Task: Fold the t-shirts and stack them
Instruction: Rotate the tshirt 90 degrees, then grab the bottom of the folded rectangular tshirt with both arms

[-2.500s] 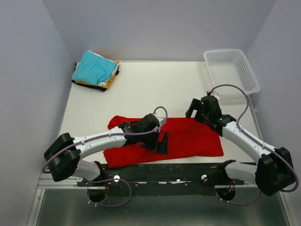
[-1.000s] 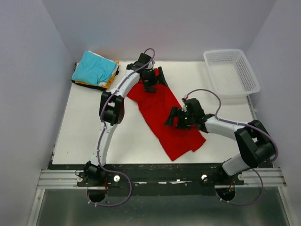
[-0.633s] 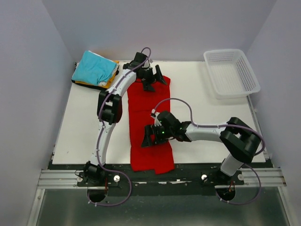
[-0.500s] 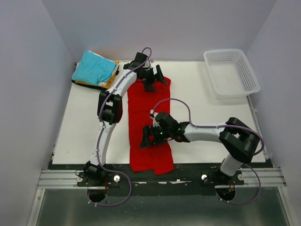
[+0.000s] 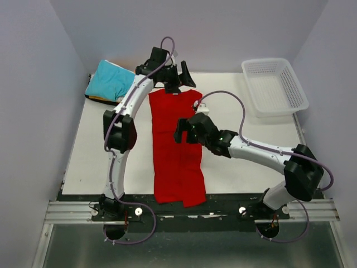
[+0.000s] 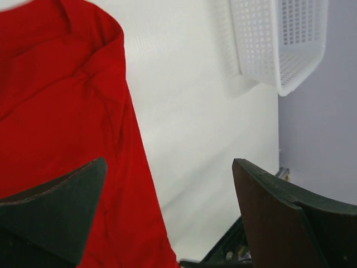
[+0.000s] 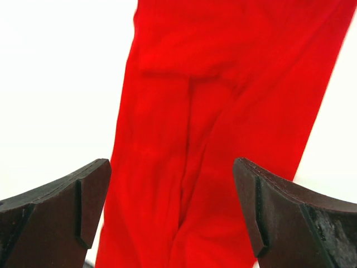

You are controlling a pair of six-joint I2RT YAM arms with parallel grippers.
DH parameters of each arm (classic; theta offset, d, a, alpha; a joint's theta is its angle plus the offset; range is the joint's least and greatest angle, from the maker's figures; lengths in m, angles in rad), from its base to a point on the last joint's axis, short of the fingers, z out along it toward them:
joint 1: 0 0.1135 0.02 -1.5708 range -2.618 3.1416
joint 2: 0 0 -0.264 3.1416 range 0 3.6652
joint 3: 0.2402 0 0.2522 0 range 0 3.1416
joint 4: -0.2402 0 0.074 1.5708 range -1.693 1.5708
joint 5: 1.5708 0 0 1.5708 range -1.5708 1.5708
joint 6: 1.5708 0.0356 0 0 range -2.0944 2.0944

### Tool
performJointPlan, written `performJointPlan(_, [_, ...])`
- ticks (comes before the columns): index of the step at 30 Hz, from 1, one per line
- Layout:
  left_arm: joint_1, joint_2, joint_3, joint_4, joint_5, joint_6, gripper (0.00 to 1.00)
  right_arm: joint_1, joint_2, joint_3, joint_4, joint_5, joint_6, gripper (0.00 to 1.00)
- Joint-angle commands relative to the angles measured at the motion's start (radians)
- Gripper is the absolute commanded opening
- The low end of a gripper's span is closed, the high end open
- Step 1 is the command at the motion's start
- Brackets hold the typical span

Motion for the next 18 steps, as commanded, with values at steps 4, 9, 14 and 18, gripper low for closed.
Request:
performJointPlan(4, [0.031, -0.706, -0.632, 0.156, -0.54, 0.137, 0.98, -0.127, 0.312, 0.286, -0.083, 0.184, -0.019, 1.0])
performJointPlan(9, [0.051, -0.903, -1.053, 0.296, -0.577, 0.033, 0.99, -0.139, 0.553, 0.539, -0.193, 0.212, -0.028, 1.0])
performJointPlan(14, [0.049, -1.041, -1.302, 0.396, -0.541, -0.019, 0.98, -0.142, 0.692, 0.65, -0.209, 0.237, -0.073, 1.0])
performJointPlan(18, [0.048, -1.118, -1.418, 0.42, -0.545, -0.046, 0.99, -0.165, 0.793, 0.707, -0.238, 0.256, -0.059, 1.0])
